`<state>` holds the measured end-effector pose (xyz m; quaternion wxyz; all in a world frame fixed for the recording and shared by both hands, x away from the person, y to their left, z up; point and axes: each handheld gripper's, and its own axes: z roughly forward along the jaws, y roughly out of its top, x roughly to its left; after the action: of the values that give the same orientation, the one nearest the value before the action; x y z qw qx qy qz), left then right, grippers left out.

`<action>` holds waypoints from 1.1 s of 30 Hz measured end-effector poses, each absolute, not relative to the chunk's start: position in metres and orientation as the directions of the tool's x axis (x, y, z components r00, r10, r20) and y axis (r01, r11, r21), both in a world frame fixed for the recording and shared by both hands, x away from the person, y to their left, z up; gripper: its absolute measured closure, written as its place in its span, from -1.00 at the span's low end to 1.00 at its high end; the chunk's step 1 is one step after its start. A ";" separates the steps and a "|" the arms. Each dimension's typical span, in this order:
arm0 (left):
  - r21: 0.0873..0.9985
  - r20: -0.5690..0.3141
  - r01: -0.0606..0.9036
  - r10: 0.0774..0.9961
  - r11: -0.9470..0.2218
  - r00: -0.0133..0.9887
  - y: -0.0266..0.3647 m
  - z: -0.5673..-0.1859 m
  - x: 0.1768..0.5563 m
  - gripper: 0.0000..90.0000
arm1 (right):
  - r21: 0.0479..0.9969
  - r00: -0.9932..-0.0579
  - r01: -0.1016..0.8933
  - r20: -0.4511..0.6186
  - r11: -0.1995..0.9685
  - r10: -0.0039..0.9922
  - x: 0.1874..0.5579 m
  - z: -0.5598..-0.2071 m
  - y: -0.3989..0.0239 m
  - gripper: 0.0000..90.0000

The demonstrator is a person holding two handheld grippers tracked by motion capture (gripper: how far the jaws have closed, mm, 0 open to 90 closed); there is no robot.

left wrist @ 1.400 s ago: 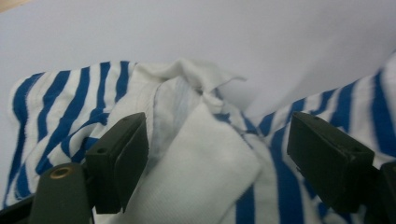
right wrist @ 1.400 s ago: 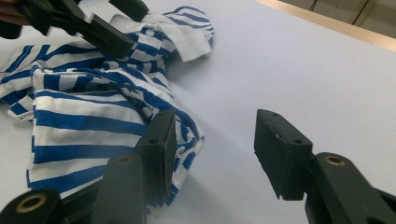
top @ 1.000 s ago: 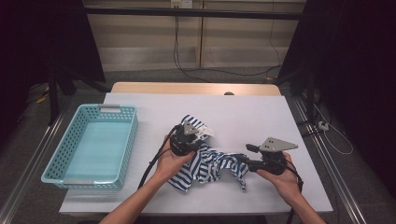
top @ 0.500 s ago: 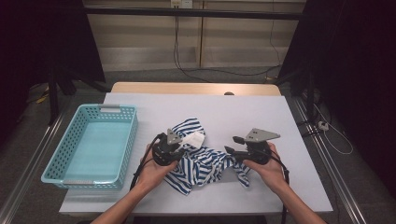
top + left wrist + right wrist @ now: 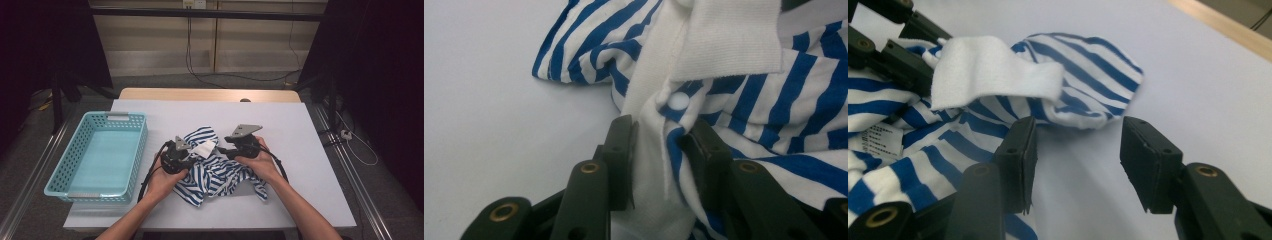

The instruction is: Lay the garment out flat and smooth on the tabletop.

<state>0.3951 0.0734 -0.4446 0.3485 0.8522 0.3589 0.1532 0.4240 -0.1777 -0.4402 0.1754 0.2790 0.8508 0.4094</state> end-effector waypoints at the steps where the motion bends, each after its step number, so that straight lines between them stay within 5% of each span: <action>1: 0.709 -0.001 0.505 0.715 -0.493 0.699 0.074 -0.445 0.396 0.46 | 0.791 -0.789 0.331 -0.066 0.514 0.611 0.425 -0.442 -0.174 0.05; 7: 0.711 -0.011 0.508 0.715 -0.486 0.699 0.075 -0.445 0.397 0.46 | 0.789 -0.807 0.343 -0.030 0.509 0.590 0.436 -0.449 -0.162 0.06; 11: 0.721 -0.029 0.508 0.713 -0.471 0.701 0.075 -0.442 0.397 0.55 | 0.798 -0.826 0.332 -0.012 0.503 0.563 0.438 -0.451 -0.160 0.56; 15: 0.743 -0.034 0.495 0.712 -0.451 0.701 0.073 -0.436 0.397 0.58 | 0.805 -0.800 0.349 -0.010 0.479 0.599 0.435 -0.442 -0.168 0.82; 27: 0.817 -0.039 0.407 0.666 -0.408 0.745 0.041 -0.409 0.399 0.58 | 0.849 -0.740 0.271 -0.118 0.454 0.663 0.395 -0.388 -0.210 0.89; 33: 0.823 -0.039 0.367 0.601 -0.434 0.798 0.039 -0.411 0.387 0.12 | 0.850 -0.725 0.300 -0.092 0.434 0.683 0.368 -0.407 -0.232 0.89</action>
<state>0.3871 0.0394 -0.4106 0.4463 0.8366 0.2895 0.1312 0.3676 -0.2318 -0.4065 0.2177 0.3004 0.8182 0.4392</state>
